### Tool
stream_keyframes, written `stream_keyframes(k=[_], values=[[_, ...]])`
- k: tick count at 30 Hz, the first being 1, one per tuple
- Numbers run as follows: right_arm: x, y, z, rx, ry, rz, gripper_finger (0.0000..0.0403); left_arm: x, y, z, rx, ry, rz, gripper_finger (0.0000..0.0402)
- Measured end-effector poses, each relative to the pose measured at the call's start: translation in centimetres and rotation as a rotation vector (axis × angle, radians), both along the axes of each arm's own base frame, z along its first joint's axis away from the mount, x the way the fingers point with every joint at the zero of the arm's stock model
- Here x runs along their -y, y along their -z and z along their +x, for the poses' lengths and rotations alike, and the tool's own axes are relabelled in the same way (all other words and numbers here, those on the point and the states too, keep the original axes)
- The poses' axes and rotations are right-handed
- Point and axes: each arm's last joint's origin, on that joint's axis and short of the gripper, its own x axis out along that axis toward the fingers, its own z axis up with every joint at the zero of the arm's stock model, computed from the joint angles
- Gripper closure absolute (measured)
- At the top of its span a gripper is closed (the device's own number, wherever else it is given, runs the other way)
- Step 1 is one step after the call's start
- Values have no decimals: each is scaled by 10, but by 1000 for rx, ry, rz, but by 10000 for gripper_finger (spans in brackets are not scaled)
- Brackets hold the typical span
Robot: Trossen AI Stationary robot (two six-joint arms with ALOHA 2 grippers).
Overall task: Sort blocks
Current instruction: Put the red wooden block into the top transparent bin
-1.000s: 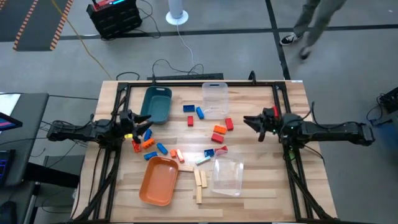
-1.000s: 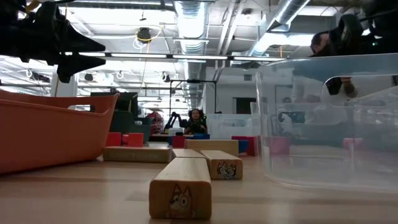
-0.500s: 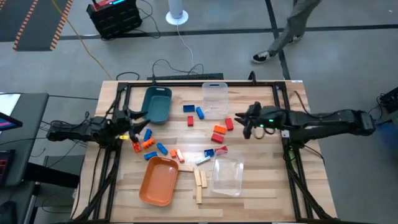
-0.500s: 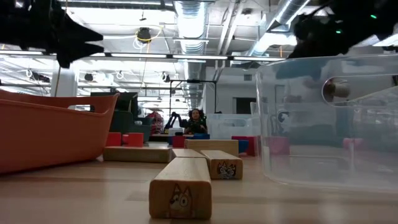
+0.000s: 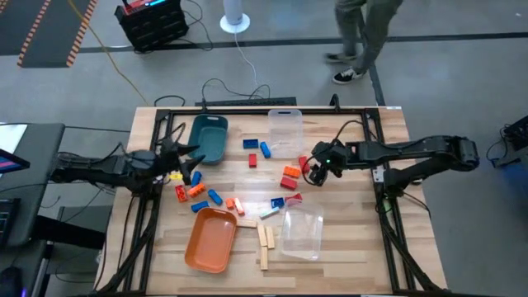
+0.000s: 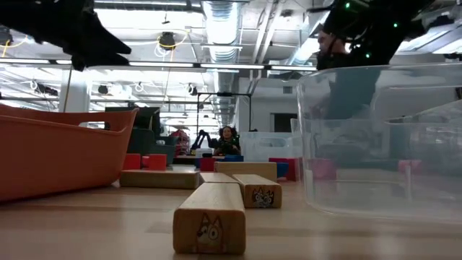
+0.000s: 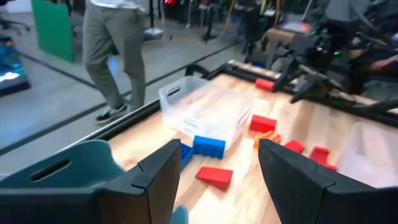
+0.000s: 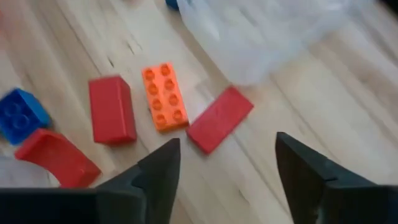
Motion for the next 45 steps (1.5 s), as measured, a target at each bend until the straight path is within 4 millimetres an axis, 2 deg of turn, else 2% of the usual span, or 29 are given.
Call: stream_keyframes(k=[4, 10, 13, 18, 23, 27, 38, 41, 45], values=[[3, 12, 7, -29, 36, 19, 129, -4, -14, 11, -50, -39, 0, 192], [16, 38, 22, -63, 140, 40, 126, -6, -25, 21, -97, -56, -2, 192], [21, 45, 28, -49, 171, 46, 126, -6, -26, 21, -108, -63, -5, 192], [24, 43, 40, 15, 209, 47, 126, -8, -25, 16, -120, -81, -15, 192], [23, 57, 50, 17, 212, 51, 126, -11, -24, 15, -139, -99, -12, 192], [23, 65, 50, -23, 233, 39, 126, -12, -22, 15, -151, -107, -13, 192], [23, 67, 46, -73, 221, 61, 129, -12, -22, 15, -154, -100, -15, 192], [23, 68, 45, -84, 207, 75, 142, -11, -22, 15, -154, -94, -16, 192], [25, 69, 43, -105, 207, 91, 179, -11, -22, 15, -154, -94, -16, 192]])
